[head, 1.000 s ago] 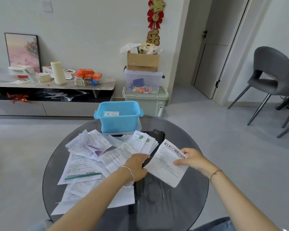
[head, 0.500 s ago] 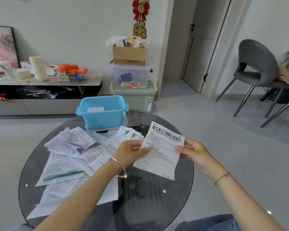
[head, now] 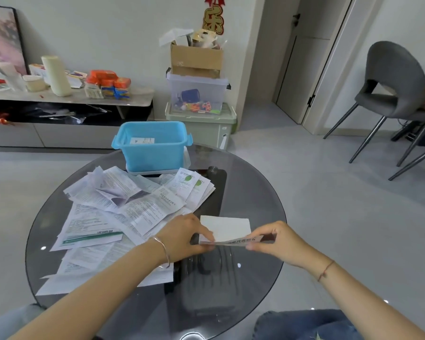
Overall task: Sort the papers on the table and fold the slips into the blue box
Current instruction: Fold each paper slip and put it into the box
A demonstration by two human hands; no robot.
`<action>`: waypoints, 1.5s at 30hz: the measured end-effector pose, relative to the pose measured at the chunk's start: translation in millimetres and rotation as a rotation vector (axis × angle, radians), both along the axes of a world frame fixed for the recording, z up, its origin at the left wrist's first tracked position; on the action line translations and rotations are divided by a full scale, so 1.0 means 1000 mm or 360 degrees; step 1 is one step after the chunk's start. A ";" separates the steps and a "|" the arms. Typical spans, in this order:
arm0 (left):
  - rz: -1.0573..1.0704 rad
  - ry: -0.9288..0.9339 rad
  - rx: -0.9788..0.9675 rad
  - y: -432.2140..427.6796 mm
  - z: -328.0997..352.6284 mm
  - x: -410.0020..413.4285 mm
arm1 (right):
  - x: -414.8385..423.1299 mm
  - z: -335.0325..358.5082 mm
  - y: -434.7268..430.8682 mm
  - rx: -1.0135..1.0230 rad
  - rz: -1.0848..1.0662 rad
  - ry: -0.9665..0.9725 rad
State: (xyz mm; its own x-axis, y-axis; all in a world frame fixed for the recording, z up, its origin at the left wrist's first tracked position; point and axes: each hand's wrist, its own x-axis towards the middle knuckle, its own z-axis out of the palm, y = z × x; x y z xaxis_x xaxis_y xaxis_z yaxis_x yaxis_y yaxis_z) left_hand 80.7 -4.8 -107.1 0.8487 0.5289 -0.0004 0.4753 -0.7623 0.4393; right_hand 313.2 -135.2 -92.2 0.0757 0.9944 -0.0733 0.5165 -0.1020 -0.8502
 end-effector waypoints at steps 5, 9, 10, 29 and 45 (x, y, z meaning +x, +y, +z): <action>0.0025 0.0025 -0.0128 0.000 0.003 -0.004 | 0.003 -0.001 0.004 -0.0034 -0.0066 0.0149; 0.0206 -0.0170 -0.0296 0.000 0.002 0.000 | 0.000 -0.007 0.014 -0.0071 -0.0240 0.0081; 0.0258 -0.0184 -0.0285 -0.001 0.002 0.002 | -0.001 -0.008 0.017 -0.0076 -0.0281 0.0067; -0.0184 0.0471 0.0271 -0.020 0.000 0.000 | -0.024 -0.033 0.011 0.0695 0.0353 -0.1620; 0.0614 -0.0704 -0.0963 -0.021 0.025 0.007 | -0.034 0.010 0.017 0.0381 -0.0320 0.0349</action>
